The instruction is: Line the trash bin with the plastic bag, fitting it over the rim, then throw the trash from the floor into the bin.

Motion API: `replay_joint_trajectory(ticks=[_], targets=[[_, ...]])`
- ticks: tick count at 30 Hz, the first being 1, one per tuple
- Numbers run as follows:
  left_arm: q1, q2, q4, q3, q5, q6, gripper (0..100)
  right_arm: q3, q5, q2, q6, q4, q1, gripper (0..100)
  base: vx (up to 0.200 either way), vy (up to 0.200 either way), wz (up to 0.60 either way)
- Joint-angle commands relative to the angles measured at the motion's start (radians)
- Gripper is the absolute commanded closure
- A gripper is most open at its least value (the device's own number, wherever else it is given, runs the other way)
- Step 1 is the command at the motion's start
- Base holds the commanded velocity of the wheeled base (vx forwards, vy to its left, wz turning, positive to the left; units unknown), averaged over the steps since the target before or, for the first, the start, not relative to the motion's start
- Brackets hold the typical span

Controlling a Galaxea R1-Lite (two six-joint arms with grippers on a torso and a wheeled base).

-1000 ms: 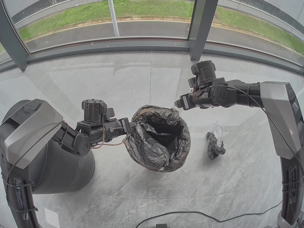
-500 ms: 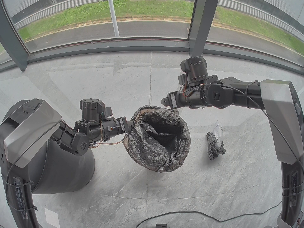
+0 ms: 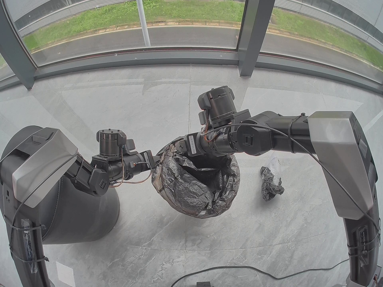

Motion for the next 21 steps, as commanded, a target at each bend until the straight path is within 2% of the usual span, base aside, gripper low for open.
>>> replay_joint_trajectory(ticks=[1,11,14,15,21], targets=[[-0.008,0.045,-0.002,-0.003,-0.006,-0.001,100,0.0,-0.001,0.018,-0.001,0.001,0.001,0,0.0,0.0,0.0],[-0.014,0.027,0.008,-0.004,-0.011,-0.047,100,0.0,-0.008,0.019,-0.002,-0.002,0.0,0,0.0,0.0,0.0],[-0.017,0.006,0.057,-0.007,-0.014,-0.061,100,0.0,-0.011,0.019,-0.004,-0.002,0.001,0,0.0,0.0,0.0],[-0.02,-0.002,0.124,-0.027,-0.014,-0.064,100,0.0,-0.011,0.019,-0.004,-0.002,0.001,0,0.0,0.0,0.0],[-0.028,-0.002,0.215,-0.058,-0.005,-0.068,100,0.0,-0.013,0.019,-0.004,-0.004,0.0,0,0.0,0.0,0.0]])
